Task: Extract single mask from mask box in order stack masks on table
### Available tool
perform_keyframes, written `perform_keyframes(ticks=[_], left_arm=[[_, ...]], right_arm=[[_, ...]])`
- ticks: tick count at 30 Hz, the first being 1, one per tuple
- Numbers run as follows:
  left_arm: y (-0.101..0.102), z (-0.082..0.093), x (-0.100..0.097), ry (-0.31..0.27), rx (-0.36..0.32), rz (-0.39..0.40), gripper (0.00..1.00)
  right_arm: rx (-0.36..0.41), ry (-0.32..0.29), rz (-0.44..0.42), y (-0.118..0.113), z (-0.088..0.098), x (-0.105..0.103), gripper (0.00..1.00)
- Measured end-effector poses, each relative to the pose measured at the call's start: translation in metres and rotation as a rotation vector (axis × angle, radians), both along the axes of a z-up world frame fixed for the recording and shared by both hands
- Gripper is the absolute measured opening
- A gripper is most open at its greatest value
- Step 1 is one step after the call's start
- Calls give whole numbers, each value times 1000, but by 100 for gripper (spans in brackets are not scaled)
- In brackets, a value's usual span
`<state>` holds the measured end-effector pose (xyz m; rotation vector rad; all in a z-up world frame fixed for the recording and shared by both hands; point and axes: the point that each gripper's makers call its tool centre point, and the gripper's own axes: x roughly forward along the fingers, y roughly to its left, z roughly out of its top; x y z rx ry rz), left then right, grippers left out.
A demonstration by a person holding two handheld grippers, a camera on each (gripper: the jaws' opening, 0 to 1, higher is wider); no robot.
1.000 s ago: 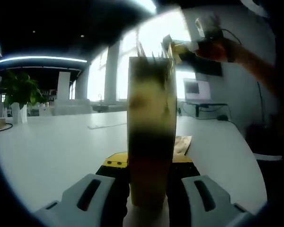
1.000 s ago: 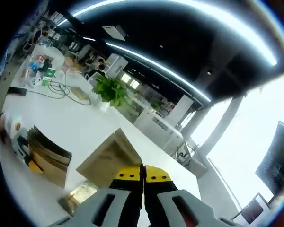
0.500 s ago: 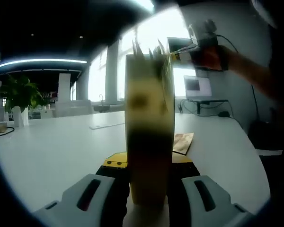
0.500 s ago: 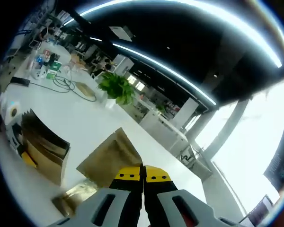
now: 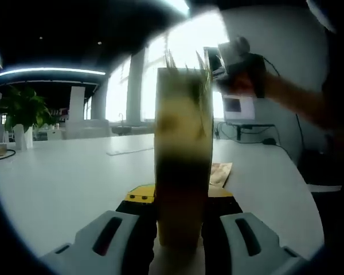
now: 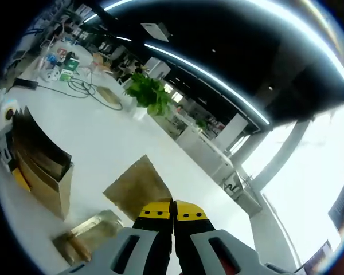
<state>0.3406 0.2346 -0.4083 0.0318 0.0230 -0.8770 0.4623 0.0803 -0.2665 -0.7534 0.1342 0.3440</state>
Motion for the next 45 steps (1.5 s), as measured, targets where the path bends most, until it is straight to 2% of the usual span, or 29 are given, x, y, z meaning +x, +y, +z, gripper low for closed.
perform_keyframes(ticks=[6, 11, 15, 17, 18, 22, 26, 32, 36, 39, 43, 44, 45], left_arm=[[-1, 0, 0, -12, 16, 11, 20], [-1, 0, 2, -9, 14, 16, 20], [-2, -1, 2, -8, 21, 19, 20], [-2, -2, 3, -4, 21, 19, 20], [-2, -2, 3, -4, 22, 18, 20], [-1, -2, 3, 0, 23, 18, 20], [-1, -3, 3, 0, 22, 19, 20], [0, -2, 2, 0, 22, 21, 20], [-1, -2, 3, 1, 20, 17, 20], [-2, -2, 2, -2, 22, 12, 20], [-2, -2, 2, 0, 21, 11, 20], [-2, -2, 2, 0, 21, 11, 20], [-2, -3, 2, 1, 21, 11, 20]], right_arm=[[-46, -1, 5, 3, -15, 5, 0], [-19, 30, 31, 5, -38, -18, 0], [-16, 29, 5, -7, -46, -34, 0], [-42, 0, 15, -8, -49, -42, 0], [-48, 5, 8, -9, -54, -46, 0], [-43, -5, 5, -9, -53, -53, 0], [-81, 2, -1, -10, -55, -57, 0], [-129, 41, -4, -11, -69, -82, 0], [-163, 96, 7, -10, -90, -88, 0], [-141, 140, 8, -11, -110, -90, 0], [-145, 171, 18, -9, -113, -94, 0], [-155, 175, 23, -9, -125, -99, 0], [-172, 176, 32, -8, -127, -100, 0]])
